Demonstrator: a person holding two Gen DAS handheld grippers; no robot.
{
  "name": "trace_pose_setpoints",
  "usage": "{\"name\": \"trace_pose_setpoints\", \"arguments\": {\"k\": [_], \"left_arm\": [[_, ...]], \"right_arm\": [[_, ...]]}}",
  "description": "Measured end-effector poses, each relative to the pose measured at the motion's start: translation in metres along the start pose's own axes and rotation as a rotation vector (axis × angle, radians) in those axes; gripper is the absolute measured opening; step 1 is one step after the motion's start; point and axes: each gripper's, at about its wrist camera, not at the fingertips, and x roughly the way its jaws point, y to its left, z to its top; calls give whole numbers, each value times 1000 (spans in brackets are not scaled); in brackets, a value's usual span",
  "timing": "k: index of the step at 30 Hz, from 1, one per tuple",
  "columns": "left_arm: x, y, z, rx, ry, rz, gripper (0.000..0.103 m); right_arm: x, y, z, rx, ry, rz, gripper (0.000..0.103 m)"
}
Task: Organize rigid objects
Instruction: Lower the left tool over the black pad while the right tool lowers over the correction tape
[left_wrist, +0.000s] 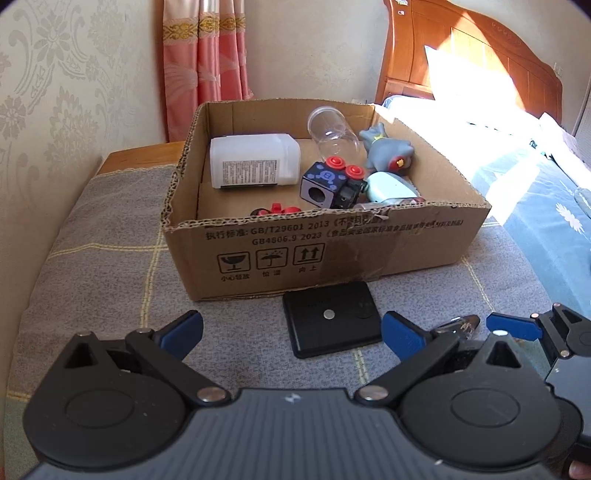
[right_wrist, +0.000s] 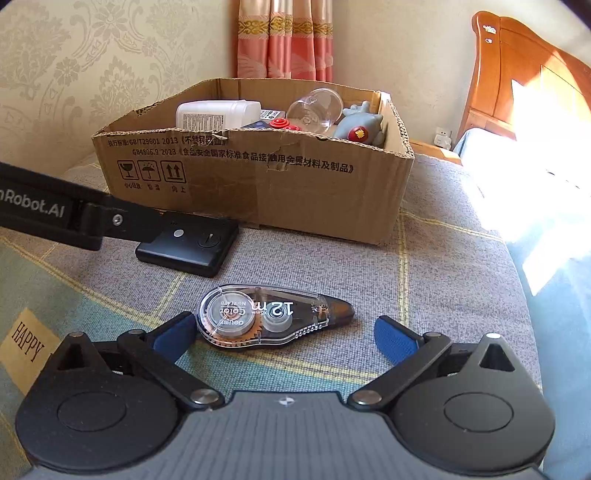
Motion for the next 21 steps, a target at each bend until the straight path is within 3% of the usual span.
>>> {"name": "trace_pose_setpoints", "arguments": {"k": [5, 10, 21], "left_arm": [[25, -17, 5, 2, 27, -14, 102], [44, -26, -1, 36, 56, 49, 103], [35, -9, -10, 29, 10, 64, 100]], "right_arm": [[-1, -3, -2, -20, -4, 21, 103], [-3, -4, -4, -30, -11, 31, 103], [-7, -6, -9, -33, -25, 35, 103]]}}
